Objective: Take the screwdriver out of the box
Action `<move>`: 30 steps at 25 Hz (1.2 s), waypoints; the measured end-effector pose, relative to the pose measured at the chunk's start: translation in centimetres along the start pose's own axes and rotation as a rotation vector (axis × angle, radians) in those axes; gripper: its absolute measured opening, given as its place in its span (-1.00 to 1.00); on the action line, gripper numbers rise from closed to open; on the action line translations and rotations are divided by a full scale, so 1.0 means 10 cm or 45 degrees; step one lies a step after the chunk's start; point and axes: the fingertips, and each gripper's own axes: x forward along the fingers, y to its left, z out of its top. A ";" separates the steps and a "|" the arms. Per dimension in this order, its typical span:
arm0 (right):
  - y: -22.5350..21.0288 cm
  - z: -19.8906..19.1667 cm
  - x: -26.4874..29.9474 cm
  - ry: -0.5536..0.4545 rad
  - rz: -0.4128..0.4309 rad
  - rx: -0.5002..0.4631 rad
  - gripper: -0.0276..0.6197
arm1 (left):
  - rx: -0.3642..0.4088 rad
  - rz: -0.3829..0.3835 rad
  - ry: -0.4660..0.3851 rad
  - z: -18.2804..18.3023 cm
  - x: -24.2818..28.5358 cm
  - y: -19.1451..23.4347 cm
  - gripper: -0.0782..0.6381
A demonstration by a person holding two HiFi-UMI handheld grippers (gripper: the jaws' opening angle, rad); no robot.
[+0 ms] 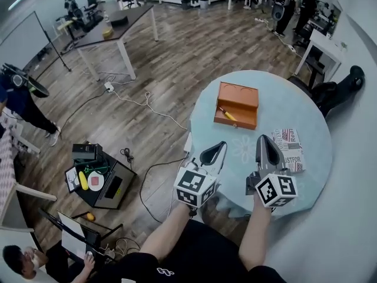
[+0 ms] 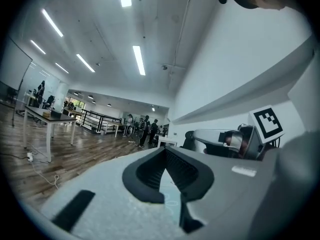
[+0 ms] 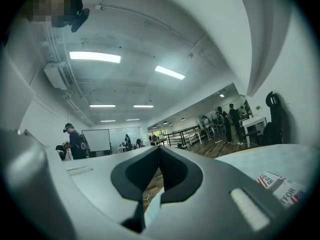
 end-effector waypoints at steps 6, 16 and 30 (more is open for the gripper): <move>-0.38 -0.15 1.08 0.006 -0.025 0.026 -0.89 | -0.005 0.030 0.102 -0.04 0.83 0.91 -0.77; -0.79 -0.54 2.06 0.162 -0.074 -0.006 -0.89 | -0.029 -0.029 0.242 -0.31 1.83 1.78 -0.77; -1.59 -0.48 1.91 0.167 -0.204 0.040 -0.89 | 0.337 -0.256 0.431 -0.58 2.64 1.59 -0.77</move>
